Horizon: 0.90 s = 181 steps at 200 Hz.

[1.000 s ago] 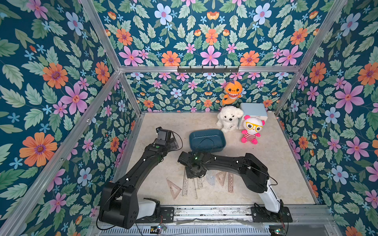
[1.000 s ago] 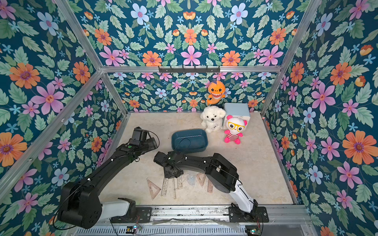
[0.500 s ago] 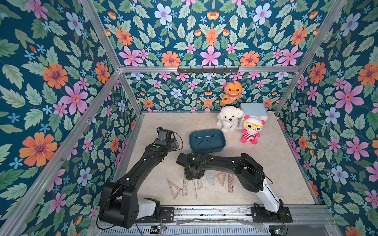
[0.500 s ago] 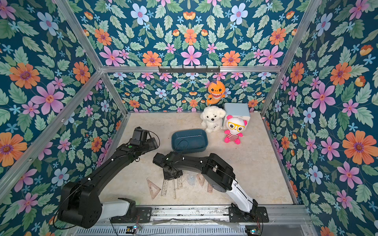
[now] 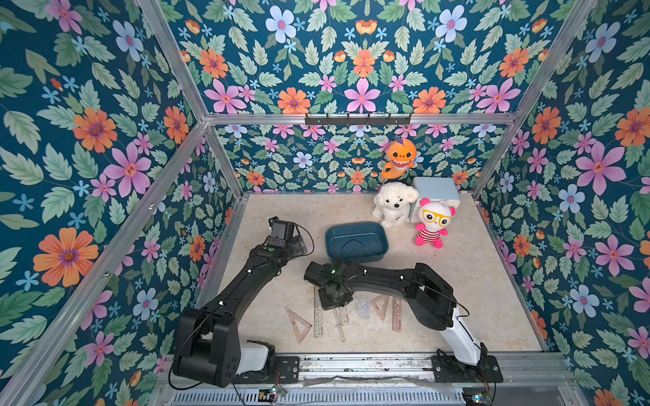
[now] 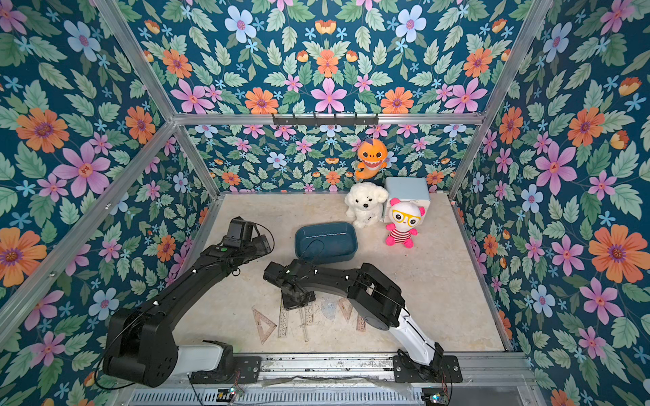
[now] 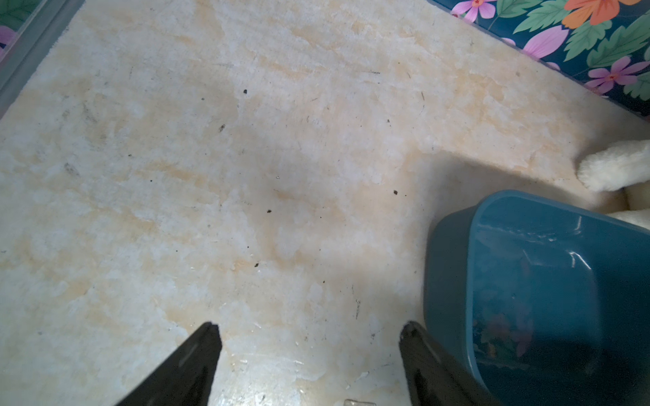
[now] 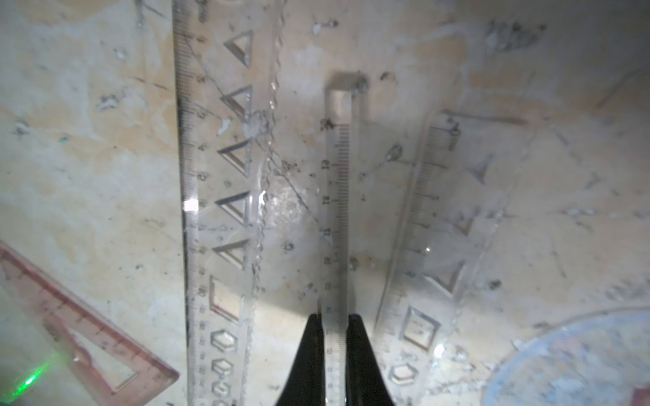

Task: Put the scattered rulers into the storage box
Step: Pick up the ruler from the center of the board.

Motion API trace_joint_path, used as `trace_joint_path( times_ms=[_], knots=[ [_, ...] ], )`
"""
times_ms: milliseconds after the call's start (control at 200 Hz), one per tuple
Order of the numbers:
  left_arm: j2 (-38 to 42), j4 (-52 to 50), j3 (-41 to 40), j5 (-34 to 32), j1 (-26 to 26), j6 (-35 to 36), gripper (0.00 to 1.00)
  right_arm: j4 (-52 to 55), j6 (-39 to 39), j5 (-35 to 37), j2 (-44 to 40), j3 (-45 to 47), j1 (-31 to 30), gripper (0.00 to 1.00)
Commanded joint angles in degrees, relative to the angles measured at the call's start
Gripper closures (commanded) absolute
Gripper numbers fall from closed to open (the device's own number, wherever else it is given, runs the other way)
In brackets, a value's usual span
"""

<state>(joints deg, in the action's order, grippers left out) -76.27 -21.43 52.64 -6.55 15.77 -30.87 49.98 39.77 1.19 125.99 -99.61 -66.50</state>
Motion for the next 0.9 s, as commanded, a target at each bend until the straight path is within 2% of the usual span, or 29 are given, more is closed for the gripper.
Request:
trace_joint_path(
  times_ms=[0,95,195,360,420,555,675,900],
  knots=[
    [-0.11,0.52,0.50,0.38,-0.13,0.74,0.14,3.10,-2.57,2.96,-3.14,-0.90,0.99,1.00],
    [-0.11,0.67,0.91,0.72,-0.19,0.75,0.14,2.57,-7.14,2.52,-7.73,-0.81,2.41,1.00],
    [0.01,1.64,1.16,1.93,-0.19,0.11,0.14,1.50,-16.26,3.78,-12.16,-1.66,3.68,1.00],
    [-1.91,3.70,2.73,6.09,-0.22,-1.90,0.15,1.26,-35.23,13.64,-13.89,-6.03,8.28,1.00],
    [-2.54,3.91,3.53,6.35,-0.24,-2.09,0.15,-2.27,-42.38,14.84,-14.20,-5.77,10.77,1.00],
    [-4.00,4.01,5.36,5.87,-0.24,-2.04,0.14,-14.95,-56.64,11.46,-15.30,-2.58,16.52,1.00],
    [-6.20,3.90,6.90,5.51,-0.26,-1.91,0.14,-20.60,-65.70,8.93,-12.69,-4.61,20.33,1.00],
    [-10.31,3.69,9.98,5.14,-0.22,-1.50,0.14,-16.35,-72.90,6.20,-1.76,-15.27,24.32,1.00]
  ],
)
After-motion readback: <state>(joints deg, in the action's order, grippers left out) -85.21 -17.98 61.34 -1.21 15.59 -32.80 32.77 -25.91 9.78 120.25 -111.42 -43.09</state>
